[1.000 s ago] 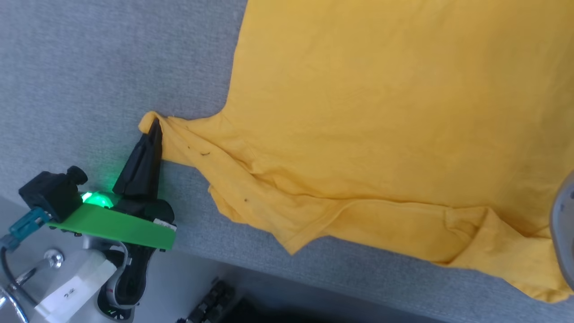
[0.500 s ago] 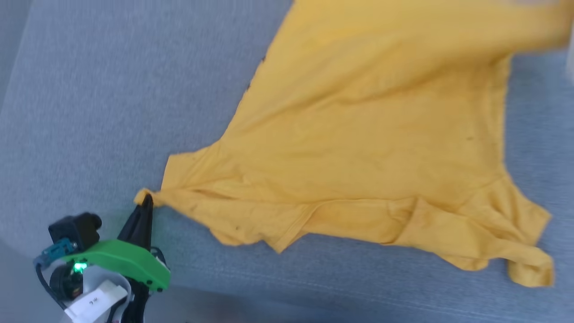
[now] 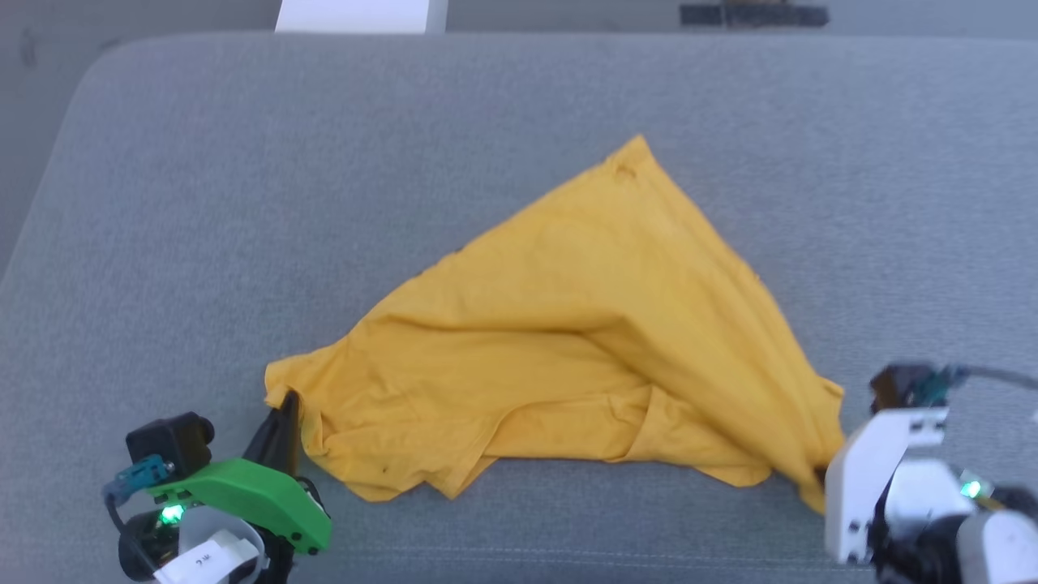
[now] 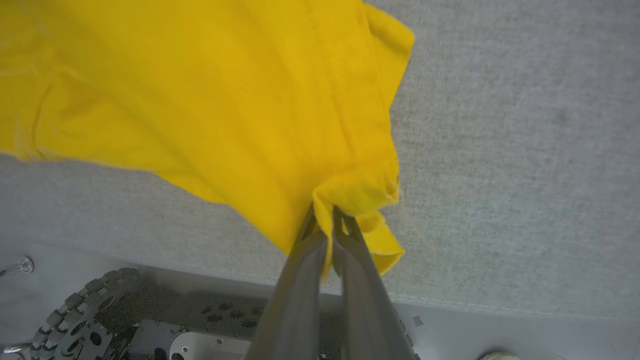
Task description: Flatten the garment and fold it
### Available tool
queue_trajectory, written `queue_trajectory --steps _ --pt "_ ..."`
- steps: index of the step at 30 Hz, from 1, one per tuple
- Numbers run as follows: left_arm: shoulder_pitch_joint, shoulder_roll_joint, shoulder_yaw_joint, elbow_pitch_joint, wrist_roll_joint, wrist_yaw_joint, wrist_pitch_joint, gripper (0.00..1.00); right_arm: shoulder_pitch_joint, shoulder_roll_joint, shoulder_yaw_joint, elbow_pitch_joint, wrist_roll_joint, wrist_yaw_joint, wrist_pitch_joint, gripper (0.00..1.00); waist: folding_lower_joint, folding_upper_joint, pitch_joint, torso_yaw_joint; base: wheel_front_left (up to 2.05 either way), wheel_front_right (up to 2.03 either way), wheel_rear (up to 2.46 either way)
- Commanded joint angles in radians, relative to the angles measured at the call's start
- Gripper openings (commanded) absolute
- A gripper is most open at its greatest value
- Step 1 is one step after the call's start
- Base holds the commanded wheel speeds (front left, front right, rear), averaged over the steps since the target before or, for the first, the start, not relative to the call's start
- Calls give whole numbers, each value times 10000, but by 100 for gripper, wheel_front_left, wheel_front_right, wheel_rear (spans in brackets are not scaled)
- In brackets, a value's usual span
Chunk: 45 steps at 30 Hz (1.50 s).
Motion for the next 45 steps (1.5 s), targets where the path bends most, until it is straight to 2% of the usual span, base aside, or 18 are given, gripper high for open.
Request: queue_trajectory --steps 1,3,4,5,6,14,19,26,33,39,45 --pt "129 -74 -19 95 -76 -23 -67 0 202 72 9 201 72 33 -300 0 1 0 -541 -414 0 0 0" --pt "135 -160 -77 228 -128 -80 -79 0 422 192 -98 524 182 33 -796 0 1 0 -593 -357 0 0 0" --pt "139 -192 -115 308 -135 -101 -84 0 465 228 -168 622 316 33 -1185 6 1 0 -640 -317 0 0 0" --pt "143 -208 -129 362 -135 -98 -92 0 484 247 -240 696 513 33 -1430 95 1 0 -661 -297 0 0 0" --pt "146 -232 -146 426 -145 -107 -101 0 485 259 -351 741 776 33 -1722 100 1 0 -698 -263 0 0 0" --pt "247 -298 -213 618 -171 -151 -227 0 -179 271 -1208 -135 2518 33 -4195 100 1 0 -850 -213 0 0 0" --pt "90 -264 -270 394 -106 -150 -196 0 -1467 272 -1207 -353 2202 33 -4654 100 1 0 -462 18 0 0 0" --pt "-509 -126 -213 -400 32 -188 -193 0 -4499 272 -752 681 472 33 -3984 100 1 0 1013 775 0 0 0" --pt "-1169 -231 -191 -879 31 -417 -371 0 -7340 269 355 2516 -1806 33 -2178 100 1 0 2564 1808 0 0 0" --pt "-1487 -475 -370 -803 10 -697 -578 0 -8463 191 914 4091 -3254 33 -537 100 1 0 3165 2360 0 0 0" --pt "-1650 -636 -494 -686 -11 -830 -690 0 -8733 153 747 5001 -4191 33 -259 100 1 0 3474 2545 0 0 0"
